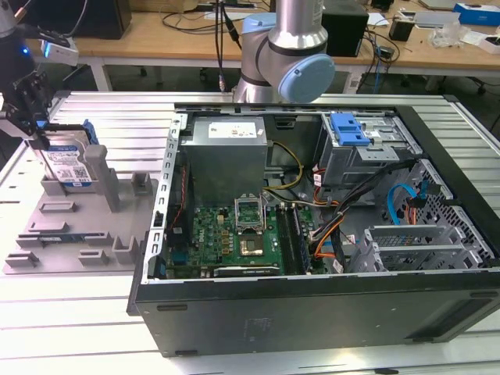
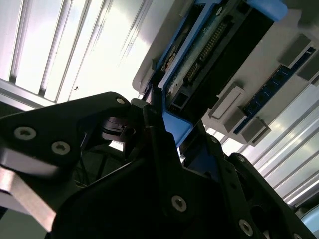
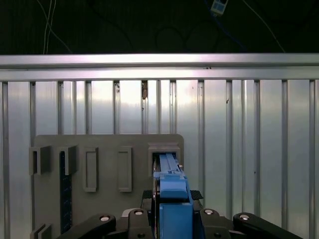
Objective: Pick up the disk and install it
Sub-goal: 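Pick up the disk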
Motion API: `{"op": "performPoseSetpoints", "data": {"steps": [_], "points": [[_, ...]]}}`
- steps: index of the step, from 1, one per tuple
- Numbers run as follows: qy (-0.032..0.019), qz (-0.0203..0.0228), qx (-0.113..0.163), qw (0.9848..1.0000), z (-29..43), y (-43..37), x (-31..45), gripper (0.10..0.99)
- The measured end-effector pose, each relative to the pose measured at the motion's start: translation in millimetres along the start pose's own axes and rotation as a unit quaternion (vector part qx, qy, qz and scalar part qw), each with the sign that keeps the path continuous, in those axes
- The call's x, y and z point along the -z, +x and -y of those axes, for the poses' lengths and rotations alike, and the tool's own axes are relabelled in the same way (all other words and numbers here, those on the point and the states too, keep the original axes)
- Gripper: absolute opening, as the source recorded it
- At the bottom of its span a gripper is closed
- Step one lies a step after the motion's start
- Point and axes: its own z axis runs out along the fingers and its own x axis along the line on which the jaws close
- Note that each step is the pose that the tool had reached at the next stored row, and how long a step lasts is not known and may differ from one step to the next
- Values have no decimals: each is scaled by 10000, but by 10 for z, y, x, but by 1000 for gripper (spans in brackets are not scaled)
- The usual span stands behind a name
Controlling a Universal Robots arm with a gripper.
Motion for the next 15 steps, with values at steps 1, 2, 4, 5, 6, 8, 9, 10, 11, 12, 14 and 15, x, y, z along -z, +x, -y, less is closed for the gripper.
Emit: {"op": "performPoseSetpoints", "data": {"steps": [1,2,4,5,6,8,9,10,11,12,14,15], "points": [[0,0,0,10000,0,0,0,369],[0,1,0,10000,0,0,0,369],[1,1,0,10000,0,1,99,369],[1,1,0,10000,0,3,166,369],[0,0,0,10000,-1,4,219,369],[0,1,0,10000,5,7,380,369],[0,0,0,10000,8,8,492,369],[1,1,0,10000,12,10,584,369],[1,1,0,10000,16,11,657,369],[0,0,0,10000,19,12,714,369],[0,0,0,10000,23,13,797,369],[0,0,0,10000,27,15,882,369]]}}
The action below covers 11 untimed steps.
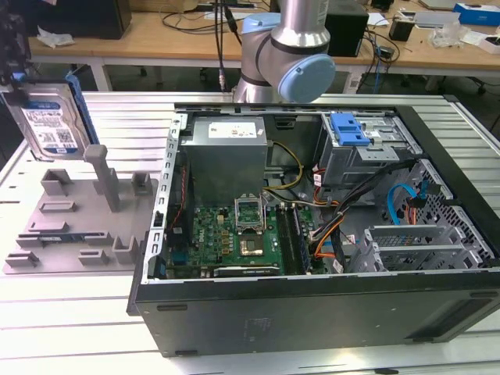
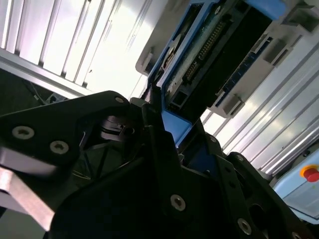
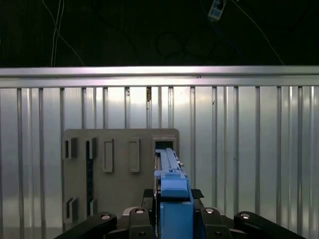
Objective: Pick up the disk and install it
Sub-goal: 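Pick up the disk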
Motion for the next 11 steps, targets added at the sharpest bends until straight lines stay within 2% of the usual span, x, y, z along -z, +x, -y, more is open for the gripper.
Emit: {"op": "performPoseSetpoints", "data": {"steps": [3,5,8,11], "points": [[0,0,0,10000,9,3,217,369],[0,0,0,10000,12,4,295,369],[0,0,0,10000,20,6,471,369],[0,0,0,10000,25,8,581,369]]}}
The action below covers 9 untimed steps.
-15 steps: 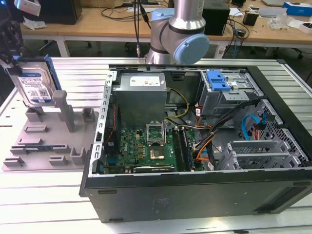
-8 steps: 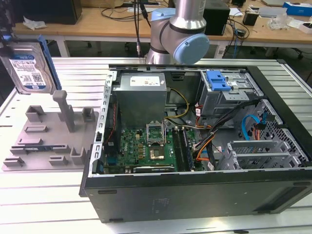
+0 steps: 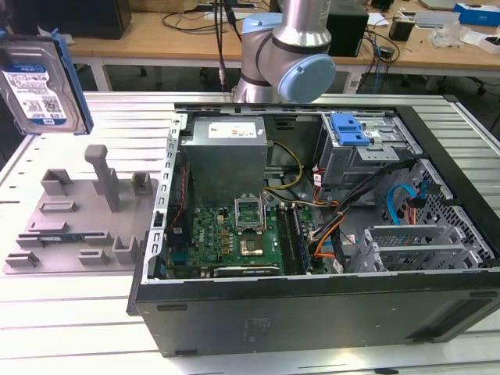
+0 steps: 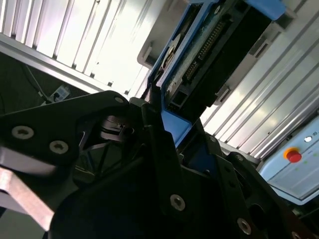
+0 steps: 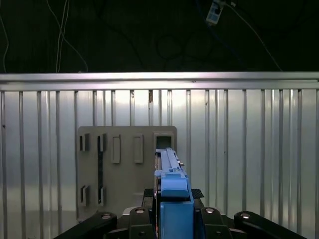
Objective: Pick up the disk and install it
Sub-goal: 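Pick up the disk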
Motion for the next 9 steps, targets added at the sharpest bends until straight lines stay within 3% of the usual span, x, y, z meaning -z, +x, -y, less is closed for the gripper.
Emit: {"op": "performPoseSetpoints", "data": {"steps": [9], "points": [[0,0,0,10000,3,4,207,369]]}}
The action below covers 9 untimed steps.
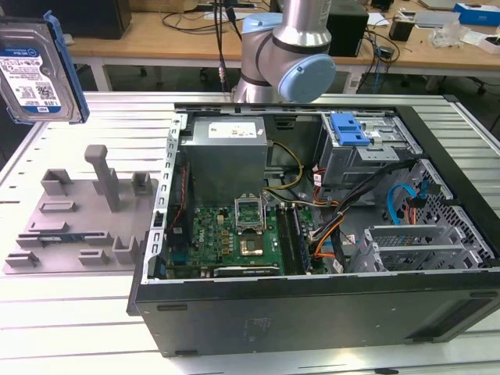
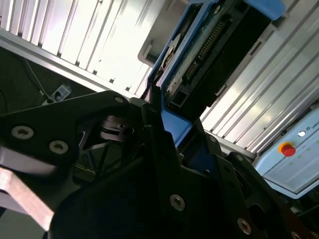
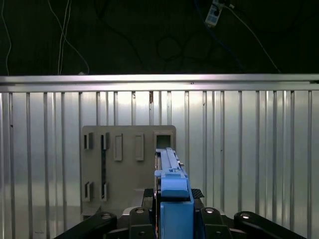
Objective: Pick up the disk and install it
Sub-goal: 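Pick up the disk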
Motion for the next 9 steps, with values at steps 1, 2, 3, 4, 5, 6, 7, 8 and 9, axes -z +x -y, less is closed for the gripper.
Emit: {"op": "performPoseSetpoints", "data": {"steps": [1,2,3,4,5,6,7,8,9], "points": [[1,0,0,10000,0,0,0,369],[1,0,0,10000,0,0,1,369],[0,0,0,10000,0,0,1,369],[0,0,0,10000,0,0,2,369],[0,0,0,10000,0,0,1,369],[0,0,0,10000,0,0,2,369],[0,0,0,10000,0,0,2,369],[0,0,0,10000,0,0,2,369],[0,0,0,10000,0,0,2,369]]}}
